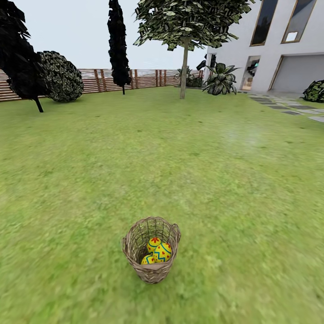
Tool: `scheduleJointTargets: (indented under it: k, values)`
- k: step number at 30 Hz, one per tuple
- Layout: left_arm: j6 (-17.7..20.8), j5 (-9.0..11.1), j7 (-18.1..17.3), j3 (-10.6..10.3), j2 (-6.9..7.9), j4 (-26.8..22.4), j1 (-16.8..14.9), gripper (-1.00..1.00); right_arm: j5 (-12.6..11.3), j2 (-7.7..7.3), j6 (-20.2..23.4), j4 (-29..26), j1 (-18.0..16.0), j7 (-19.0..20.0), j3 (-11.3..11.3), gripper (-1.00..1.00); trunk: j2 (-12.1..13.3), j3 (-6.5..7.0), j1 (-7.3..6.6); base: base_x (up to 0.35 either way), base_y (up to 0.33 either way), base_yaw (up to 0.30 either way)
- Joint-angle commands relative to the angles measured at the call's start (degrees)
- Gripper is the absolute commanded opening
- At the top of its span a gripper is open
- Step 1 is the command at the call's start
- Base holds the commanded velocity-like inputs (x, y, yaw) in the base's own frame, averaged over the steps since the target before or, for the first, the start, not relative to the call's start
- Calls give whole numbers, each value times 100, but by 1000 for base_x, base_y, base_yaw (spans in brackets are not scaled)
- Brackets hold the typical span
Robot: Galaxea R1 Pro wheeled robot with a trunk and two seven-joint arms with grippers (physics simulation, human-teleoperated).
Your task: Take the three Easter eggs out of the wicker basket on the lawn in the garden, then place them on the lawn next to a single tree (choose any tree) so that all three eggs are next to the same tree and none are left in the basket.
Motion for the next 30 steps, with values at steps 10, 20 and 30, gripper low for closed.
scheduleJointTargets:
  k: [10,20,30]
  values:
    - [859,117,764,229,-778,-352,-2083,100,37,8,978,-293,-223,-346,-10,100,-3,-6,-1,0,0,0]
    - [1943,751,1680,276,-919,-1520,-2686,100,36,11,1528,-682,-278,-397,-10,100,-3,-6,-1,0,0,0]
    - [2034,755,1693,239,-884,-2441,-2742,100,-632,-9,3283,-3165,-353,-393,-610,100,-3,-6,-1,0,0,0]
